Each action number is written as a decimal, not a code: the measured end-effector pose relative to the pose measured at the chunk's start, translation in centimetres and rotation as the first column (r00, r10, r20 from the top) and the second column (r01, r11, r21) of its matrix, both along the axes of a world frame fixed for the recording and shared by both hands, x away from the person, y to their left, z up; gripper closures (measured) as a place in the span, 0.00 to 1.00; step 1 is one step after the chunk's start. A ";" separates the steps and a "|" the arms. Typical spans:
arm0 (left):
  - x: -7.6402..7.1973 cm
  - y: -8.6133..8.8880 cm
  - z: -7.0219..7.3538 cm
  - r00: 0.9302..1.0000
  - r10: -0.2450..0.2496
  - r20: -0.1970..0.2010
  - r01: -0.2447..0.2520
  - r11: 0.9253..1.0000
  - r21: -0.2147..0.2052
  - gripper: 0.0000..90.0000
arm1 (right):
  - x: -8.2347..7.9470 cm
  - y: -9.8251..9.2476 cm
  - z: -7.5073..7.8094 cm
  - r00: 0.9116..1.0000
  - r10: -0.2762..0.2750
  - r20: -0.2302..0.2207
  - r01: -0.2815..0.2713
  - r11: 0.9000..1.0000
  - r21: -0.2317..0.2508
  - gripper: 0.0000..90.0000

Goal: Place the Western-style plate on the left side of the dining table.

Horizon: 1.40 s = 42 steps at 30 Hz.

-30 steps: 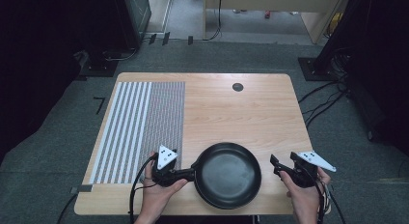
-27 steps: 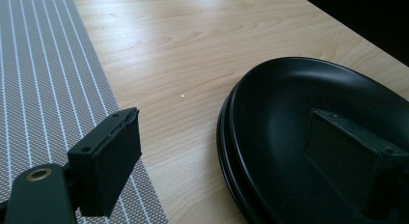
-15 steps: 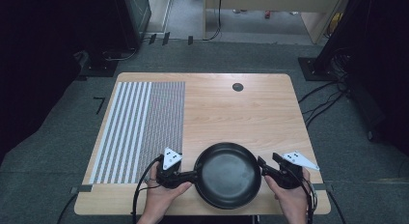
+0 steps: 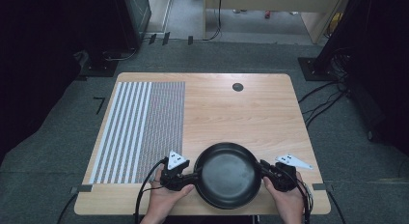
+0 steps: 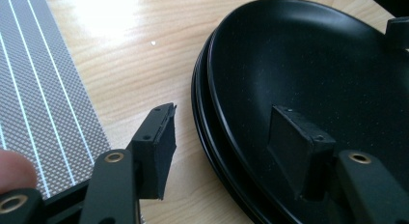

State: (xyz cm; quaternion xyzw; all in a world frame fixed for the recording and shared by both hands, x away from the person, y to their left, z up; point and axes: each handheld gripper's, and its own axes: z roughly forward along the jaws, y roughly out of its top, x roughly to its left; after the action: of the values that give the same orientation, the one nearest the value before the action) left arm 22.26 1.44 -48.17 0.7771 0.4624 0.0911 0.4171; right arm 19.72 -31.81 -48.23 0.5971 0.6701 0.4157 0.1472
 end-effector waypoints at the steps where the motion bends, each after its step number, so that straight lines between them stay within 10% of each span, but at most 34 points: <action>1: 0.0 0.0 -0.1 1.000 -0.003 -0.006 0.003 1.000 -0.003 0.50 | 0.0 0.0 0.0 1.000 0.001 -0.006 -0.001 1.000 0.001 0.83; 42: 0.2 1.9 0.7 0.996 -0.028 -0.081 0.024 0.999 -0.046 0.73 | 0.0 1.3 -1.3 0.998 -0.006 -0.057 0.016 0.982 0.190 0.94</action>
State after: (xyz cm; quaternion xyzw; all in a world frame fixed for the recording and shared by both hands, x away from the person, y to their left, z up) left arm 22.48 3.33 -47.51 0.7766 0.4710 0.0434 0.4162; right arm 19.71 -30.47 -49.58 0.6235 0.6278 0.4602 0.0731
